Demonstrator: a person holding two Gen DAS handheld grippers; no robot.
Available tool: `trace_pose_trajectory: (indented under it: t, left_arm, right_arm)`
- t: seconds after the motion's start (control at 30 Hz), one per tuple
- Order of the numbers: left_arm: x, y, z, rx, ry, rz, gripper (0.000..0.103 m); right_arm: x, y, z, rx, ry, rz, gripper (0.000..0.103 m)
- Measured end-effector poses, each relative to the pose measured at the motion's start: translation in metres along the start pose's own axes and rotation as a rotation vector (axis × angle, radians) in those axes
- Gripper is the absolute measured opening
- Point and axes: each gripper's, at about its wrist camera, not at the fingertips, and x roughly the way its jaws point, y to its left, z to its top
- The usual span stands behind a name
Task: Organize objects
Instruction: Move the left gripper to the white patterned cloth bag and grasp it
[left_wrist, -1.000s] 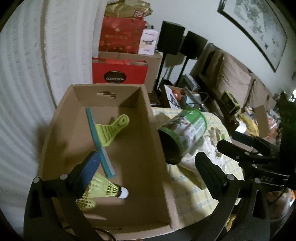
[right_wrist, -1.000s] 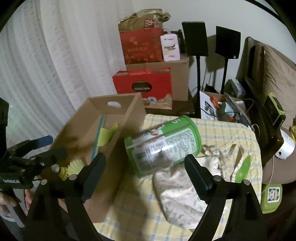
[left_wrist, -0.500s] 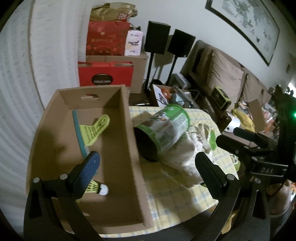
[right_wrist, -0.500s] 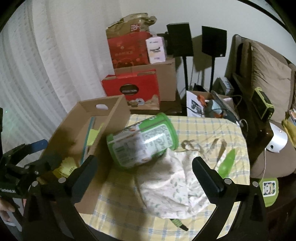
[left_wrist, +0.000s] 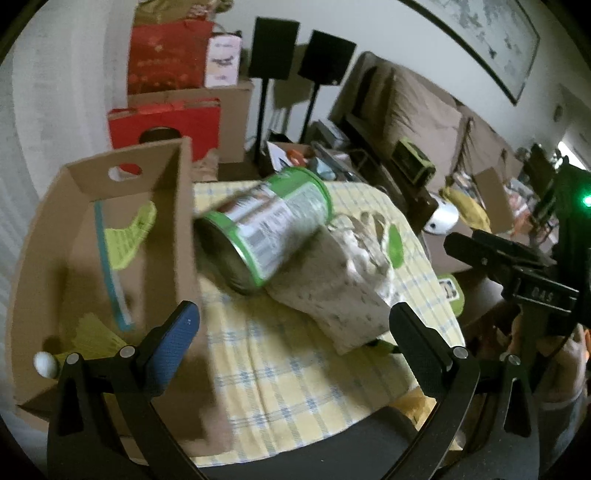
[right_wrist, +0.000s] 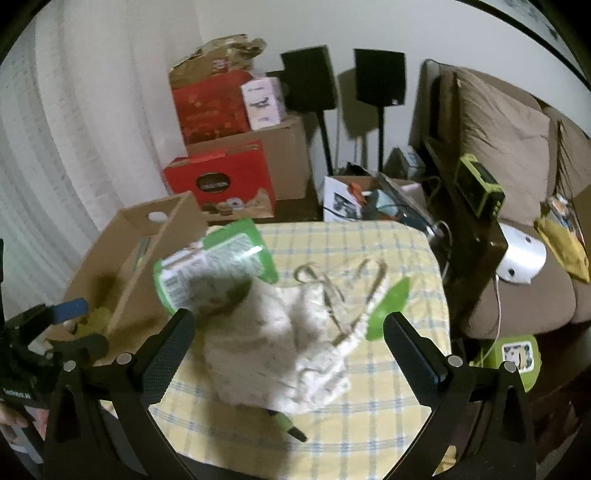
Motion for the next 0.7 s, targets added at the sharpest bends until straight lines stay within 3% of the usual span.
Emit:
trace_pose_trajectory:
  t: [0.33, 0.7]
  left_arm:
    - [0.018, -0.016, -0.017, 0.009, 0.036, -0.052, 0.103]
    - [0.05, -0.034, -0.02, -0.012, 0.111, -0.098, 0.103]
  right_arm:
    - [0.005, -0.035, -0.035, 0.053, 0.033, -0.011, 0.102]
    - [0.011, -0.07, -0.042, 0.144, 0.035, -0.039, 0.102]
